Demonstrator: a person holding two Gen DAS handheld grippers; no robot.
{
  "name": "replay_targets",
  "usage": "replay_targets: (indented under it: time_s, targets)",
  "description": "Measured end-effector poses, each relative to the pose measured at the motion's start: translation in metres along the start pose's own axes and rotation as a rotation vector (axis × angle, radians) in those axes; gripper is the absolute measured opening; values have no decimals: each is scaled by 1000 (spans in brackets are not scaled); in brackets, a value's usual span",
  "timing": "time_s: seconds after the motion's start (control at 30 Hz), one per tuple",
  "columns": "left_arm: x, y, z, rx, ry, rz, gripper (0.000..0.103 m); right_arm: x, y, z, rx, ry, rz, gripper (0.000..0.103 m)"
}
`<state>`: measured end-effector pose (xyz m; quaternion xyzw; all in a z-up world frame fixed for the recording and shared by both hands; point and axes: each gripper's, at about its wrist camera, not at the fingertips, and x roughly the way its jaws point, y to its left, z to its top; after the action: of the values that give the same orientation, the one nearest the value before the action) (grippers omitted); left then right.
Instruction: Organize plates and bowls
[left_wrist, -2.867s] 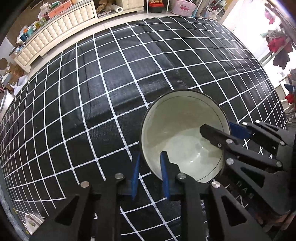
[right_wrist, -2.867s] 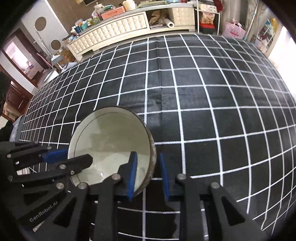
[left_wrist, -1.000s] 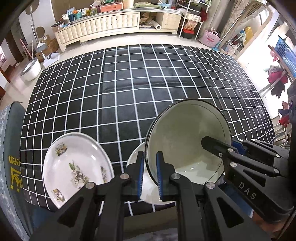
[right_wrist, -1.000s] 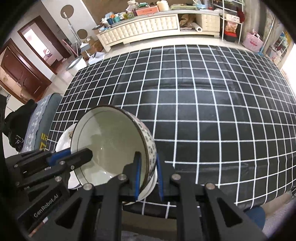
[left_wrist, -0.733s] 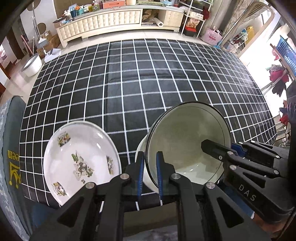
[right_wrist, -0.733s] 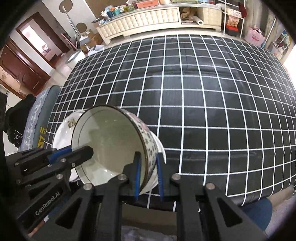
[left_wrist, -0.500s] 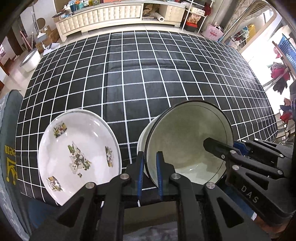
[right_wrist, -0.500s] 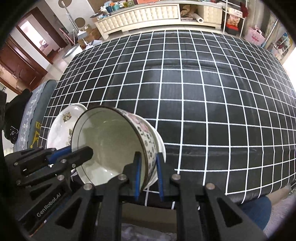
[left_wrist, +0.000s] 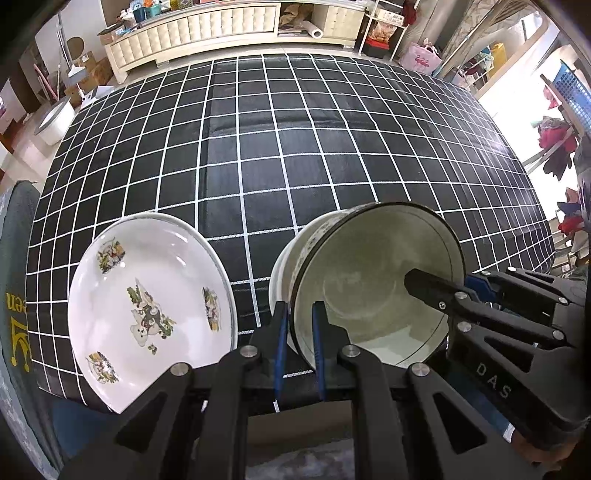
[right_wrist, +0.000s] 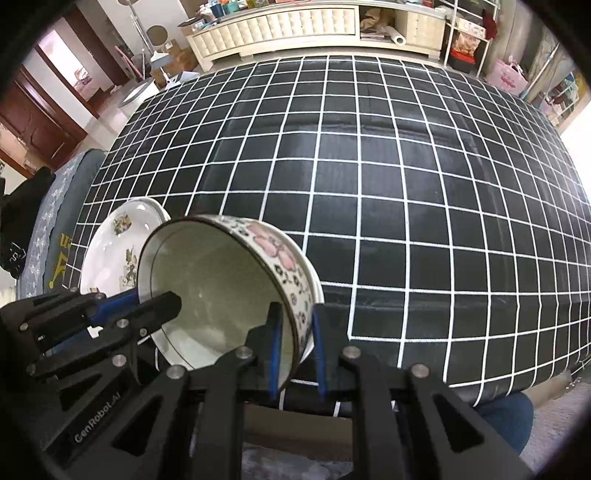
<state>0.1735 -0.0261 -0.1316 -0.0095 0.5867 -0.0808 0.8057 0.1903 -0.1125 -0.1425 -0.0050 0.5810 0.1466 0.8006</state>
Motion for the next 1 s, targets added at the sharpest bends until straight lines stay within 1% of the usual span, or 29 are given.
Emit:
replay_targets:
  time_s: [0.13,0.3,0.33,0.4,0.43,0.47,0.57,0.67,0.7,0.8,1.0]
  targets:
    - [-2,-4,-1,12,-3,5,11,1,0,1,6,12,-5,20]
    - [-3,-8,-2,35,-13,31,12,1,0,2,11,13,-4,21]
    - [-3,-8,-1,35,-12,30,12,1,1,2,9,12,0,23]
    - [-4,-8,-1,36,-13,26,12,-3,1,1,4,-1,15,32]
    - [-5,-7,-1,34,-16,21,12,-6,2,1,-2,-15,13,42]
    - [-5,-6,-1,33,-16,16,13,-9,3,0,-7,-30,-2,46]
    - [-9,-4,-2,27,-30,0,25,-17,0,0,-8,-63,-9,55]
    - [-18,-1,-2,33,-64,17,31,-26,-4,-1,-1,-92,0,62]
    - [-21,-1,-2,33,-74,19,35,-29,-4,-2,0,-103,2,64]
    - [-31,1,-1,32,-98,15,40,-39,-3,-4,-3,-136,-3,68]
    - [-59,-8,-4,44,-156,23,45,-54,-1,-9,-4,-188,-8,73]
